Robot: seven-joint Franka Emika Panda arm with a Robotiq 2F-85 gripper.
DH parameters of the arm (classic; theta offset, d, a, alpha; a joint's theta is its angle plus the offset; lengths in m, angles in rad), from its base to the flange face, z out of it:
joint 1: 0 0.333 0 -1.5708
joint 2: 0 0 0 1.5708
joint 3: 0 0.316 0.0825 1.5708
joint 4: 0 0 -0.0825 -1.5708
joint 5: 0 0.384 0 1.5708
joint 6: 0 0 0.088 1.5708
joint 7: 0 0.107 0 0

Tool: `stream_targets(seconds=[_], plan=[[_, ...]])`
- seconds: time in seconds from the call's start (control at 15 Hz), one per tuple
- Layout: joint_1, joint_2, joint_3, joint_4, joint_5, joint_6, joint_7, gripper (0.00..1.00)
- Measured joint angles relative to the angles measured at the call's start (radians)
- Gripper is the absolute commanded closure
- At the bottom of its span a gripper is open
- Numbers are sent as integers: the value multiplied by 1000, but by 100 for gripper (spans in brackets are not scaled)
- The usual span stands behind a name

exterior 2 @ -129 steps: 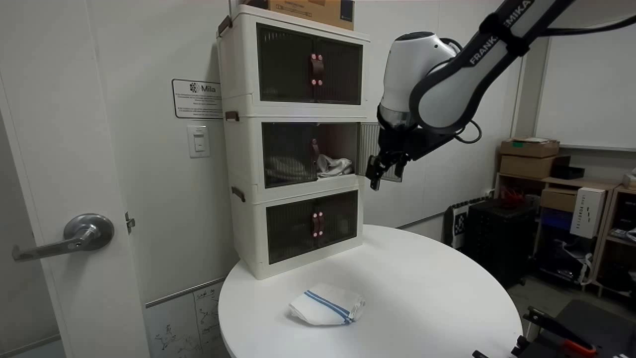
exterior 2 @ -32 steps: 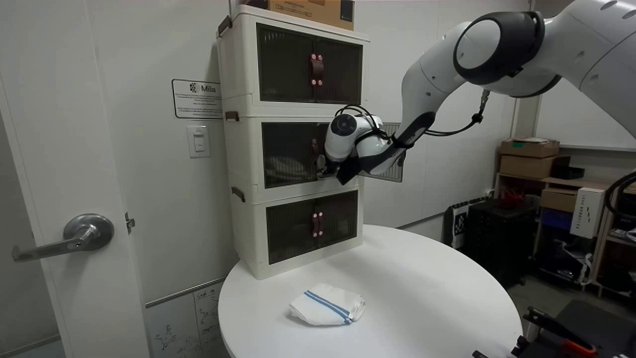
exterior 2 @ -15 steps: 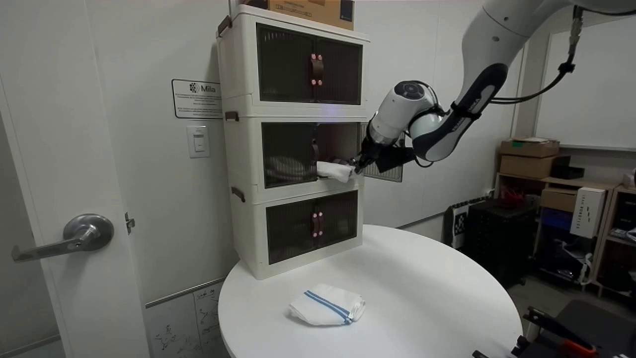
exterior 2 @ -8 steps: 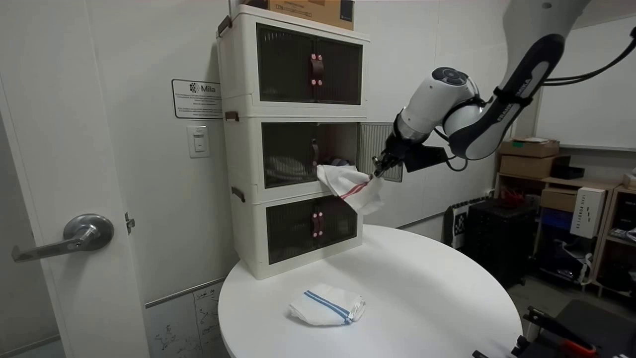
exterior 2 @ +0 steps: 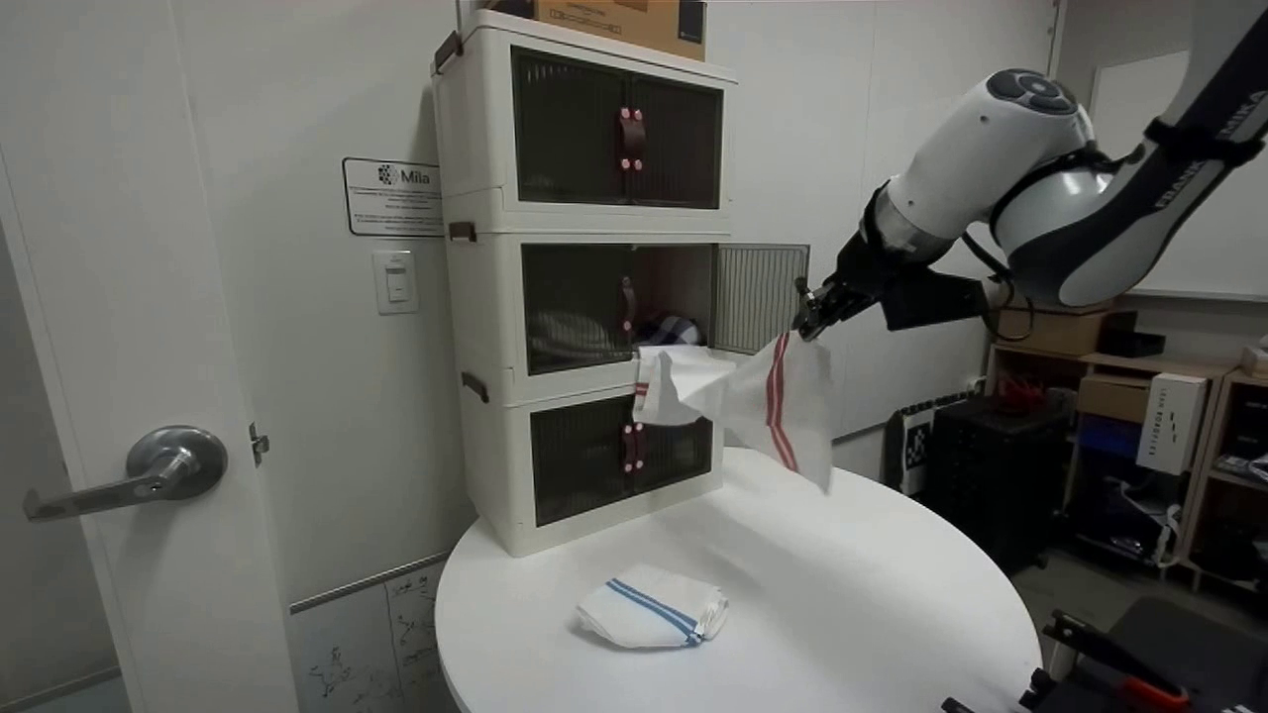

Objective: Remove the towel from the middle shelf and put it on the table

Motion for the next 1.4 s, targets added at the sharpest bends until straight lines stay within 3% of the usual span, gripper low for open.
stream_targets(seconds=[0.13, 0.47, 0.67, 0.87, 0.93, 1.07, 1.4], plan=[[2, -107, -14, -78, -3, 11, 24, 97], [-2, -257, -24, -76, -288, 12, 364, 97], [-15, -279, -12, -77, -386, 13, 484, 97], [-21, -243, 8, -85, -395, 13, 497, 95], [-20, -216, 17, -85, -395, 13, 497, 71], [-21, -143, 41, -84, -394, 11, 497, 66], [-26, 77, 87, -62, -394, -4, 497, 31]])
